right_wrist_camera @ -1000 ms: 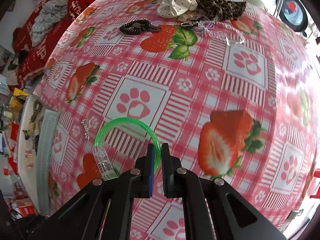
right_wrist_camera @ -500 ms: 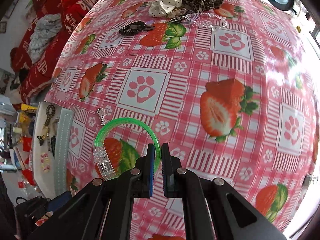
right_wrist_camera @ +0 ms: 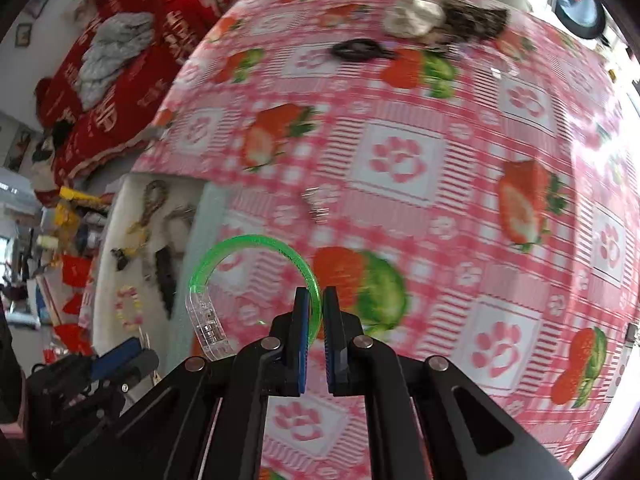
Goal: Organize jewelry
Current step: 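Carry both items into the white tray and open both tools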
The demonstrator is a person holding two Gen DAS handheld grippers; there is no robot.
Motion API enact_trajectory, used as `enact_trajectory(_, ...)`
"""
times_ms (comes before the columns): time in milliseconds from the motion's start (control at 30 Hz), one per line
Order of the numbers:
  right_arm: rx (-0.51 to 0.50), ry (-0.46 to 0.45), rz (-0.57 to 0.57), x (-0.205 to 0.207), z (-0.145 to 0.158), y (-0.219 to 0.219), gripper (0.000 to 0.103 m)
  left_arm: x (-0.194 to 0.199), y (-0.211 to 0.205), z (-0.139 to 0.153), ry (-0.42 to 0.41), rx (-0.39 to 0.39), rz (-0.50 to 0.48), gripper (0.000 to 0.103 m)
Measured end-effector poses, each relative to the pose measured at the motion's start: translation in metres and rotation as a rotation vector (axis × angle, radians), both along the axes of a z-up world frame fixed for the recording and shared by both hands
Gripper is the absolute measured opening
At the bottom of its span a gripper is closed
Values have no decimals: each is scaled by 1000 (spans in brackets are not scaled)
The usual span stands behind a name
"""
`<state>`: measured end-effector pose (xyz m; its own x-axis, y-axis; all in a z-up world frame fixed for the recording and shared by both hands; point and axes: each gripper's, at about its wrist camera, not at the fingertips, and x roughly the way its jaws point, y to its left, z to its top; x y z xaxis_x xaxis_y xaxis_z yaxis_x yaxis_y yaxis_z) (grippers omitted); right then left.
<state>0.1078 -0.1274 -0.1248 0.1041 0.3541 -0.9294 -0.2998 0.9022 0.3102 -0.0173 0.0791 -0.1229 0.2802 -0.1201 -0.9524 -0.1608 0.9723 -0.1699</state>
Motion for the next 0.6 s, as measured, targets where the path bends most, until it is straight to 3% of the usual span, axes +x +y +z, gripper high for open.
enact_trajectory(300,14,0,153,-34,7,79,7,-30,72,-5,20,46,104,25)
enact_trajectory(600,-4,-9,320,-69,2,147,7,-49,113,-25,53,89,134,25)
